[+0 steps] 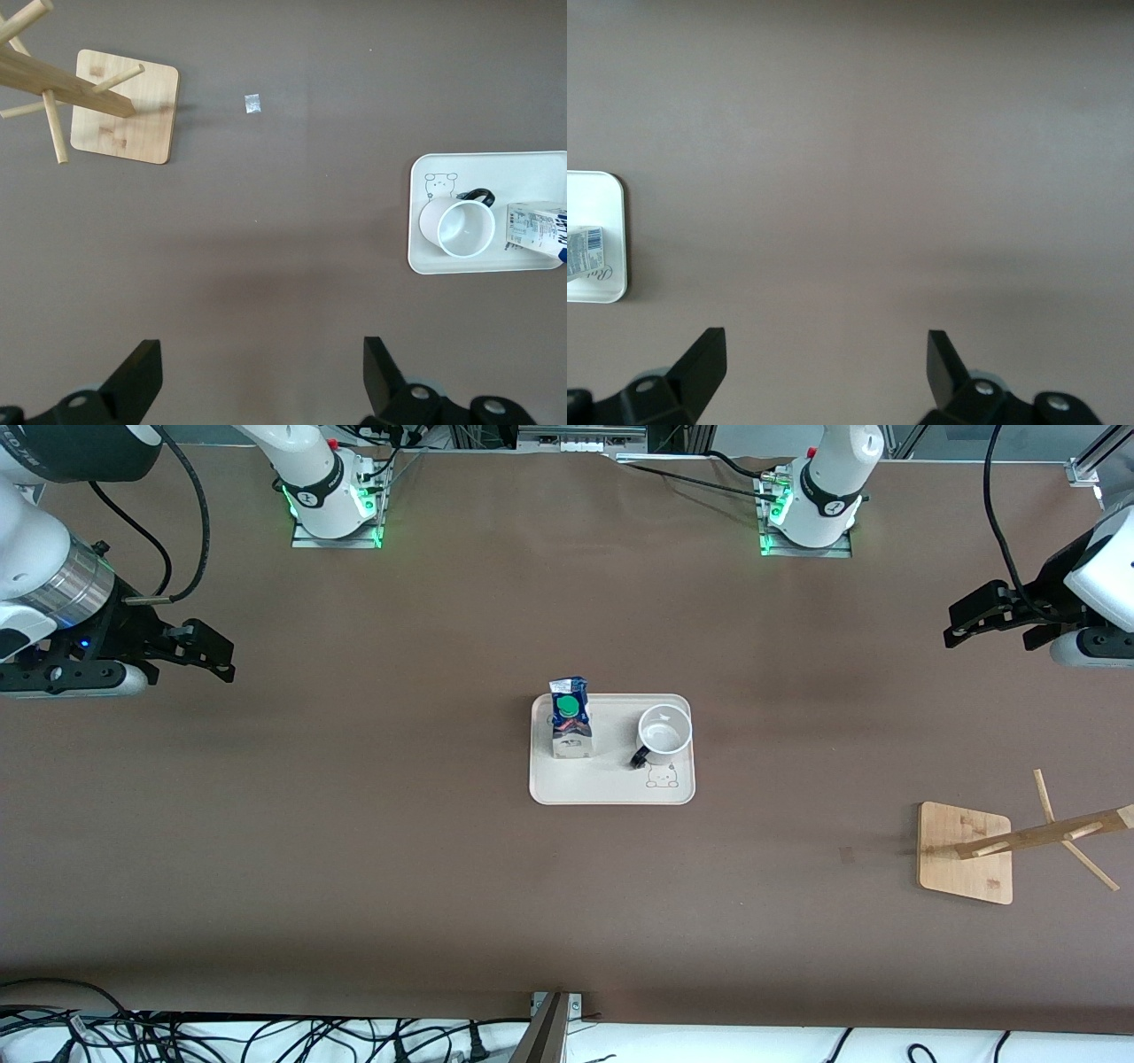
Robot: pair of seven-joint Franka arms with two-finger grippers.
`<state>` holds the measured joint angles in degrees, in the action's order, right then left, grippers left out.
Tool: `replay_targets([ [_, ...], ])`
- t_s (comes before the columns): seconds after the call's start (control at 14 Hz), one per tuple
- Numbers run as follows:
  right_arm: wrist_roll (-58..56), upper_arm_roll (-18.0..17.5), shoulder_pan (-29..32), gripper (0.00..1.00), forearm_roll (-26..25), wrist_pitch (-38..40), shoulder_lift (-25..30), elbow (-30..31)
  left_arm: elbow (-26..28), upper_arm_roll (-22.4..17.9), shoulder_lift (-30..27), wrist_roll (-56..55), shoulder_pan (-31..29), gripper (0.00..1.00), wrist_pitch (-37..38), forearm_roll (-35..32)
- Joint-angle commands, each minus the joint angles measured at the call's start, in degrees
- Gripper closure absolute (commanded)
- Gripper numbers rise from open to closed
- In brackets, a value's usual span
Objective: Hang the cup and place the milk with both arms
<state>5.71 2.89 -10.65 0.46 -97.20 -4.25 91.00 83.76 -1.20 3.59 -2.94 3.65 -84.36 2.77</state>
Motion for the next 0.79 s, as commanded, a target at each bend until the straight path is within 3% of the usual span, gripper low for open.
replay_targets([
  [0.0, -0.35, -0.16, -0.42, 0.0, -0.37, 1.92, -0.23, -0.74, -0.09, -0.55, -0.07, 3.88, 0.04, 0.0, 0.25, -0.4],
  [0.43, -0.17, 0.01, -0.16, 0.0, -0.02, 1.31, -0.76, -1.26, -0.62, -0.64, 0.02, 3.73, -0.49, 0.0, 1.83, -0.31],
  [0.71, -0.79, 0.37, 0.19, 0.0, 7.62, 0.96, -0.76, -1.35, -0.62, -0.64, 0.19, 3.73, -0.58, 0.0, 2.01, -0.4],
])
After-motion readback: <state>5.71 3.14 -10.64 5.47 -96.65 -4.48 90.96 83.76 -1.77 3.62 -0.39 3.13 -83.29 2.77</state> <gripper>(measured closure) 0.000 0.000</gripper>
